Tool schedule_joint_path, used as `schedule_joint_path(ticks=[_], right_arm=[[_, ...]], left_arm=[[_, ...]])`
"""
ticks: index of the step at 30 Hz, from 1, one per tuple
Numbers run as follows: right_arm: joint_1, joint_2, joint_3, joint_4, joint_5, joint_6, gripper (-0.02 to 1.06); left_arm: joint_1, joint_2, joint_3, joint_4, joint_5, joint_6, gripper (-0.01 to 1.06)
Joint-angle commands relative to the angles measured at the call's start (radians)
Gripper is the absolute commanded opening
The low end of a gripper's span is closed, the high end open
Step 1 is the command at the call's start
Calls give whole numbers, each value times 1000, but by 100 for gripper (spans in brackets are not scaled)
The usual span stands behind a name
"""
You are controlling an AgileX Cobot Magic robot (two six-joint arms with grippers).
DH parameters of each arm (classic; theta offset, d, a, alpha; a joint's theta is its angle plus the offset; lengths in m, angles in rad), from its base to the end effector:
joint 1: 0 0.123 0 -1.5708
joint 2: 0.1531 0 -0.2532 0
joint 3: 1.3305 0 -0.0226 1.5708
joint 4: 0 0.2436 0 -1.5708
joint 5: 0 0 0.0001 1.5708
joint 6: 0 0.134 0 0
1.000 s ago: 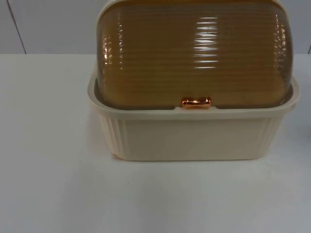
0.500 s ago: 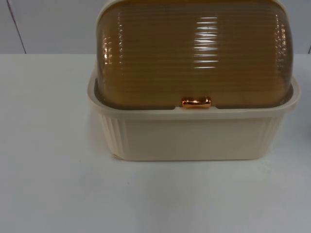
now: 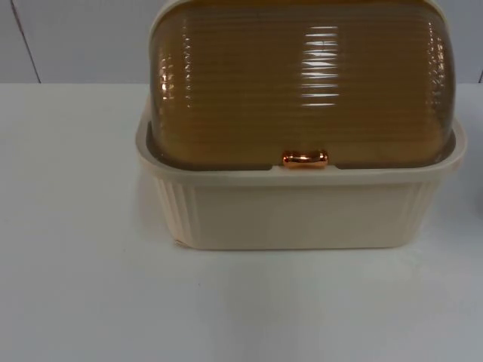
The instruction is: Open the box lid with the left hand, place the block into the box with the right hand, then close the box lid with the left hand.
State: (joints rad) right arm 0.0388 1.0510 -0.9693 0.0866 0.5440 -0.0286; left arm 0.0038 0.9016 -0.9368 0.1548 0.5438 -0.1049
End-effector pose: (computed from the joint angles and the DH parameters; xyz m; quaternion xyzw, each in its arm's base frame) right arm 0.2672 0.0164 0.3148 -0.0081 0.8691 0.0403 0.4929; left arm 0.2362 0.0116 0.3413 -0.0117 0.8374 0.0421 0.5448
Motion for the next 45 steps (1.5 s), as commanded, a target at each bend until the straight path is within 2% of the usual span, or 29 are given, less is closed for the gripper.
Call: schedule_joint_path(ticks=[1, 6, 10, 11, 15, 17, 21, 22, 27, 28, 33, 34, 35, 37, 39, 40, 44, 45], right_arm=[[-7, 9, -5, 16, -16, -20, 105], [-7, -6, -5, -10, 14, -20, 105], [-7, -48, -5, -25, 18, -20, 105], [-7, -48, -5, -25, 18, -20, 105], [-7, -87, -5, -32, 24, -20, 105], [-7, -98, -5, -32, 27, -20, 105], [-7, -130, -5, -32, 47, -20, 105], [-7, -130, -5, -32, 47, -20, 105], [-7, -137, -5, -32, 69, -20, 105], [-7, -137, -5, -32, 69, -20, 105], [-7, -137, -5, -36, 69, -20, 105], [-7, -137, -5, -36, 69, -20, 105], [-7, -137, -5, -39, 69, -20, 105], [-7, -137, -5, -39, 69, -20, 105], [-7, -137, -5, -41, 69, -25, 105], [-7, -137, -5, -41, 69, -25, 105], [-5, -137, -5, -61, 69, -25, 105], [-5, -137, -5, -61, 69, -25, 105]], left_arm=[[-4, 9, -7, -27, -5, -6, 105], [-19, 69, -7, -73, 6, 45, 105], [-121, 201, -7, -73, -26, 48, 105], [-121, 201, -7, -73, -26, 48, 105], [-290, 316, -35, -66, -7, 115, 105], [-315, 328, -39, -66, -2, 130, 105], [-525, 418, -69, -2, -11, 264, 105], [-525, 418, -69, -2, -11, 264, 105], [-722, 530, -76, 193, -41, 340, 105], [-722, 530, -76, 193, -41, 340, 105], [-905, 633, -76, 487, -27, 340, 105], [-905, 633, -76, 487, -27, 340, 105], [-934, 648, -76, 547, -25, 334, 105], [-1000, 688, -76, 709, -7, 282, 105], [-1049, 731, -76, 889, 31, 89, 105], [-1049, 731, -76, 889, 31, 89, 105], [-1096, 816, -50, 1323, 120, -430, 105], [-1096, 816, -50, 1323, 120, -430, 105]])
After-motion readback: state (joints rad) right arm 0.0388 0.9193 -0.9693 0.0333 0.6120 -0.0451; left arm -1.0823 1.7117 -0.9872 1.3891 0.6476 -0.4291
